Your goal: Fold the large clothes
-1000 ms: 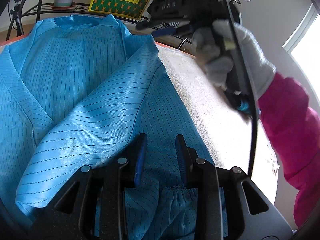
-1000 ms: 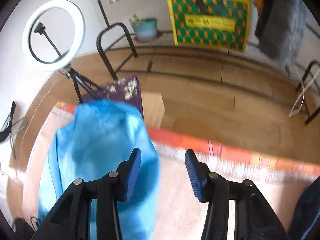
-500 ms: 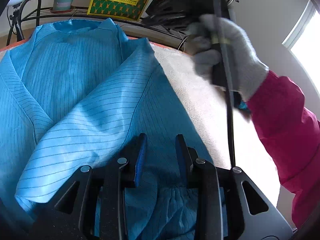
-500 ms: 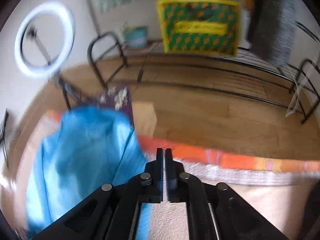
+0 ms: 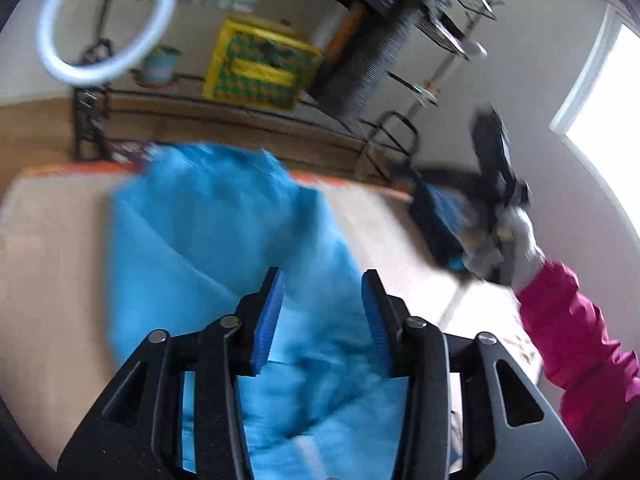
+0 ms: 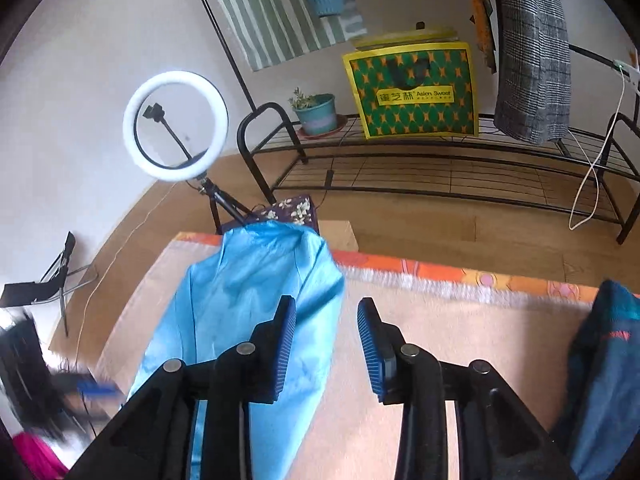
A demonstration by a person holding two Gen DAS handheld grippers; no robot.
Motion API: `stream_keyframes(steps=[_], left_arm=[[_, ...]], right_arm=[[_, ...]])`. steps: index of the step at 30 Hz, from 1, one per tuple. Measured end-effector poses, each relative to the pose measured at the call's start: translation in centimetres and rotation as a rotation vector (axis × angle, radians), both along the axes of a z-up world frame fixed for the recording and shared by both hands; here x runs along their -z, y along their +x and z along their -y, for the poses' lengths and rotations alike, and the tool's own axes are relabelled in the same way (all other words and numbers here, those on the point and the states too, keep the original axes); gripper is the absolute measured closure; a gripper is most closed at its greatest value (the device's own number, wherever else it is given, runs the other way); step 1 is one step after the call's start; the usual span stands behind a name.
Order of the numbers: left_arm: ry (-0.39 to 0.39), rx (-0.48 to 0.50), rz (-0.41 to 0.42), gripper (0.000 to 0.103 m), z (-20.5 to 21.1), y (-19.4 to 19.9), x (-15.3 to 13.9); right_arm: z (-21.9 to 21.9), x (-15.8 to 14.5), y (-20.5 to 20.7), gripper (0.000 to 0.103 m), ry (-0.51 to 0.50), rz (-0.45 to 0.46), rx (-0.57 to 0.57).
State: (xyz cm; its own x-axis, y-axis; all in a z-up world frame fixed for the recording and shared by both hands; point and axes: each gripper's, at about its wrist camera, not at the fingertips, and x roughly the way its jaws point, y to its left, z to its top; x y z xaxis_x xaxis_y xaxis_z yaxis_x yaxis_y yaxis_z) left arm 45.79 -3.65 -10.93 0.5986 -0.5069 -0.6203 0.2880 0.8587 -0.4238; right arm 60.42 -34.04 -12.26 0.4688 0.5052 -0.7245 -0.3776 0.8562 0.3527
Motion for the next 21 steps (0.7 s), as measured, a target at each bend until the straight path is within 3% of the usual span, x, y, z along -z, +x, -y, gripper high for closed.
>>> stream_keyframes(steps=[2,3,5,7,12,16,21], left_arm=[[0.008,-0.042,-0.006,0.048,-3.2,1.9,0.0],[0.004,-0.057,-0.022,0.041,-5.3,3.3,0.7],[0.045,-0.127,-0.035,0.041,-8.0,5.2,2.1],[0.075,-0.143,-0.074,0.041,-10.2,7.5,4.7],[0.012,-0.131,-0.216,0.041,-12.5,12.2,11.6],[0.001,-0.102,-0.236,0.041,-11.3,14.7,14.0],[-0.068,-0.125,-0.241,0.041,-11.3,17.4,14.3]], right_arm=[[0.1,0.9,0.1,0.058,0.009,-0.019,-0.005],[-0.1,1.4,0.1,0.048,0.013,-0.025,-0.017],[-0.7,2.7,-0.1,0.041,0.001,-0.028,-0.047],[-1.6,4.4,0.1,0.042,-0.035,-0.035,-0.065],[-2.9,8.7,1.2,0.044,-0.056,-0.088,-0.061],[-4.1,11.1,2.8,0.045,-0.012,-0.107,-0.037],[-6.3,11.2,4.2,0.046,-0.032,-0.069,-0.054]])
